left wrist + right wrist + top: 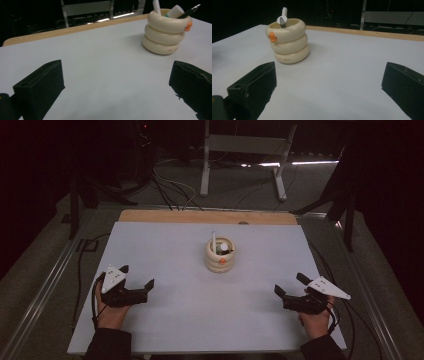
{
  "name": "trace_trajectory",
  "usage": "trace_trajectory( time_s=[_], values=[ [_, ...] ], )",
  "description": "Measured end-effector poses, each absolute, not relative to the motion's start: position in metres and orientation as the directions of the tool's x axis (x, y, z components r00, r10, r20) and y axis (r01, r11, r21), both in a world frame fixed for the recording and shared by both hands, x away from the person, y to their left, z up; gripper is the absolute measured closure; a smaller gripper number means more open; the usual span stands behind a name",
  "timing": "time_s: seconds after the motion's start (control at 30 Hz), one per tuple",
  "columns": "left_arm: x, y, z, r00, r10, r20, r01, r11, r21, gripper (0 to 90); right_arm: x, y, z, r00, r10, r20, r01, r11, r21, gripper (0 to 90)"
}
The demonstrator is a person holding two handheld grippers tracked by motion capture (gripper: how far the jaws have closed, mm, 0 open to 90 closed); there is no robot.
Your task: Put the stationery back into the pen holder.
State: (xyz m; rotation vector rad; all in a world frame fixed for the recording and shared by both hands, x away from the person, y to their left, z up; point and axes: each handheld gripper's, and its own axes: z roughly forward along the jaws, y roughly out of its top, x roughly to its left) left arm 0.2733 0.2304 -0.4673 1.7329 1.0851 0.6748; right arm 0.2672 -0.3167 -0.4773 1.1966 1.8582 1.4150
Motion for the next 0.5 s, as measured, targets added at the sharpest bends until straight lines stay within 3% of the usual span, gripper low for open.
trace_trajectory(
  time_s=[0.5],
  values=[
    [0.2703, 0.2346, -0.4626, 0.424, 0.905, -0.042, 0.345, -0.119, 0.931, 0.2, 0.2704, -0.317, -0.4822, -0.471, 0.878, 0.089, 0.35, 0.094, 0.932, 0.1]
  ],
)
